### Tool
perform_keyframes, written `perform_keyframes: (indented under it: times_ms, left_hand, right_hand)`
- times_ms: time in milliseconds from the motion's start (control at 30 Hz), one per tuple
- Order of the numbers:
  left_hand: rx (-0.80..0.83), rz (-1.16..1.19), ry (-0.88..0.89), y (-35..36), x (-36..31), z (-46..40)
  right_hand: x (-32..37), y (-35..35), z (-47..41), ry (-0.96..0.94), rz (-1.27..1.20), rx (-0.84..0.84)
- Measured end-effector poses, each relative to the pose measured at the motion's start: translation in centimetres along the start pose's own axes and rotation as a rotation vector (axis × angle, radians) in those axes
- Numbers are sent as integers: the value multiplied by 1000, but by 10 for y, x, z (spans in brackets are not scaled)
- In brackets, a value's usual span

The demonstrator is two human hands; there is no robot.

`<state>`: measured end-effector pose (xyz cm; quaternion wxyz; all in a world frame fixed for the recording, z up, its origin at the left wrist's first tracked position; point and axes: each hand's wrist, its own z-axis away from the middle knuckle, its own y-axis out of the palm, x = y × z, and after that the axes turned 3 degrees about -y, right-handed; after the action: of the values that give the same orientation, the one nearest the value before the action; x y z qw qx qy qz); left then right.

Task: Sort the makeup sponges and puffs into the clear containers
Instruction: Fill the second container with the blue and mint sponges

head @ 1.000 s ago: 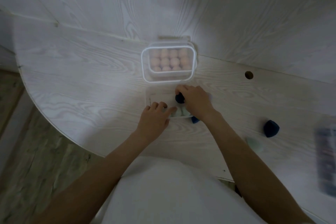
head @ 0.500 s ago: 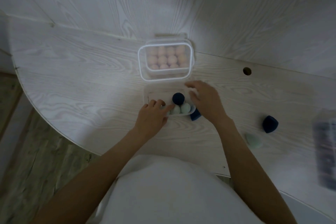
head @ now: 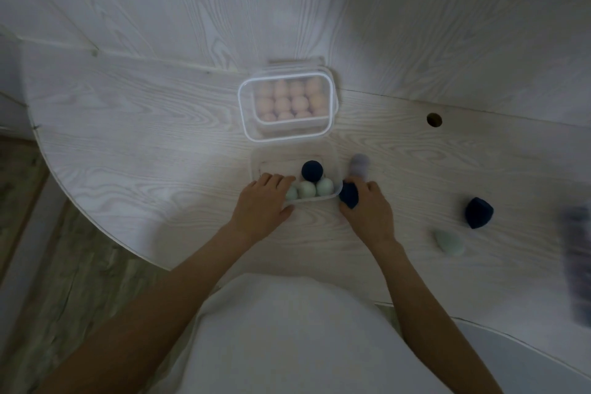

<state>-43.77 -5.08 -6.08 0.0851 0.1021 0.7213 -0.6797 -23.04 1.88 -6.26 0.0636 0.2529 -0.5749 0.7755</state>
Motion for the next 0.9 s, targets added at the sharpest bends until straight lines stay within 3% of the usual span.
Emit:
perform_keyframes:
  times_ms: [233, 300, 367, 433, 567, 800, 900]
  left_hand:
    - [-2, 7, -3, -1, 3, 3]
    - [-3, 4, -4, -3, 2, 3]
    - [-2, 9, -6, -4, 2, 2]
    - [-2, 11, -8, -4, 3, 1]
    - [8, -44, -8, -6, 4, 1]
    - [-12, -109, -32, -3, 6, 5]
    - [-16, -118, -28, -4, 7, 5]
  right_hand:
    - [2, -31, 12, 172, -439, -79]
    - [22, -49, 7, 50, -560, -143]
    - [44, -61, -4, -121, -588, -96]
    - [61, -59, -20, -240, -495, 14]
    - [88, -37, -47, -251, -394, 209]
    - [103, -5, -64, -492, 319, 127]
    - [96, 5, -64, -562, 424, 140]
